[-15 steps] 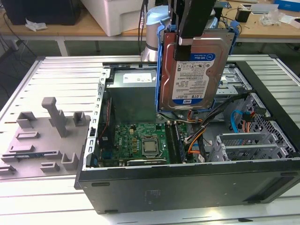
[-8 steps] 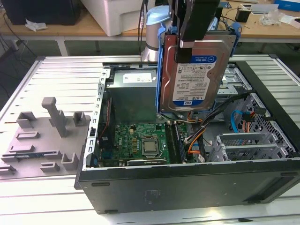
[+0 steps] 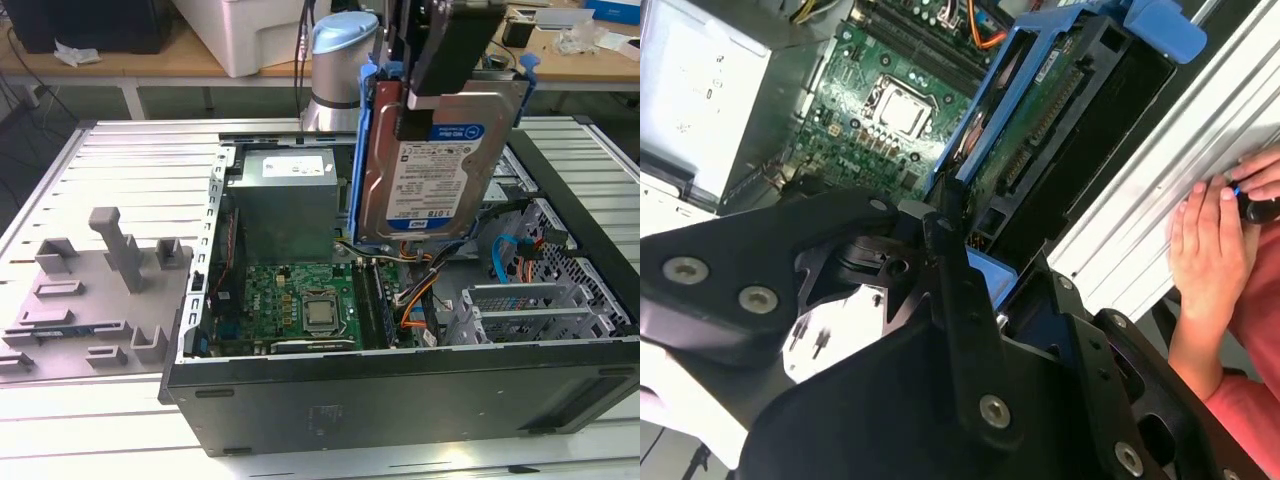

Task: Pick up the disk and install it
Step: 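Insert the disk into the insertion slot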

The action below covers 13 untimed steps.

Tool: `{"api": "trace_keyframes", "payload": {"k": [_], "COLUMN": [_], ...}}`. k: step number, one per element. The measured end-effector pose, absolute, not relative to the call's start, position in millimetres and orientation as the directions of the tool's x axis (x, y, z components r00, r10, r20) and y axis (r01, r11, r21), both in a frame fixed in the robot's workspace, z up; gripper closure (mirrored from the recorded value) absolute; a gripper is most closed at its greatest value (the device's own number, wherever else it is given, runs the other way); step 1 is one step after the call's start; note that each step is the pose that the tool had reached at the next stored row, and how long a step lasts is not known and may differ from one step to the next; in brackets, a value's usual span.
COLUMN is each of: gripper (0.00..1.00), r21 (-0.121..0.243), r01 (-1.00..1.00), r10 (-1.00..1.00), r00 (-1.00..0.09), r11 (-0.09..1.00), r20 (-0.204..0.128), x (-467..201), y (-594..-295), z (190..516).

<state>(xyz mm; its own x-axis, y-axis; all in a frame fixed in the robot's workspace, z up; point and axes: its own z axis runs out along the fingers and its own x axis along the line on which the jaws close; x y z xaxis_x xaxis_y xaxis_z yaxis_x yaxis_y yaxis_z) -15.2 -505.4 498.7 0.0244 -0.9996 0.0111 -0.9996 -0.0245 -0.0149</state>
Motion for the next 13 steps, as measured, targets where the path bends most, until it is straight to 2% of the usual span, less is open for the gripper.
{"api": "trace_keyframes", "payload": {"k": [13], "gripper": [0.64], "r21": [-0.014], "r01": [-1.0], "r10": [-1.0], "r00": [0.024], "r11": [-0.024], "r20": [-0.003], "x": [34], "y": [-525], "z": [499]}}
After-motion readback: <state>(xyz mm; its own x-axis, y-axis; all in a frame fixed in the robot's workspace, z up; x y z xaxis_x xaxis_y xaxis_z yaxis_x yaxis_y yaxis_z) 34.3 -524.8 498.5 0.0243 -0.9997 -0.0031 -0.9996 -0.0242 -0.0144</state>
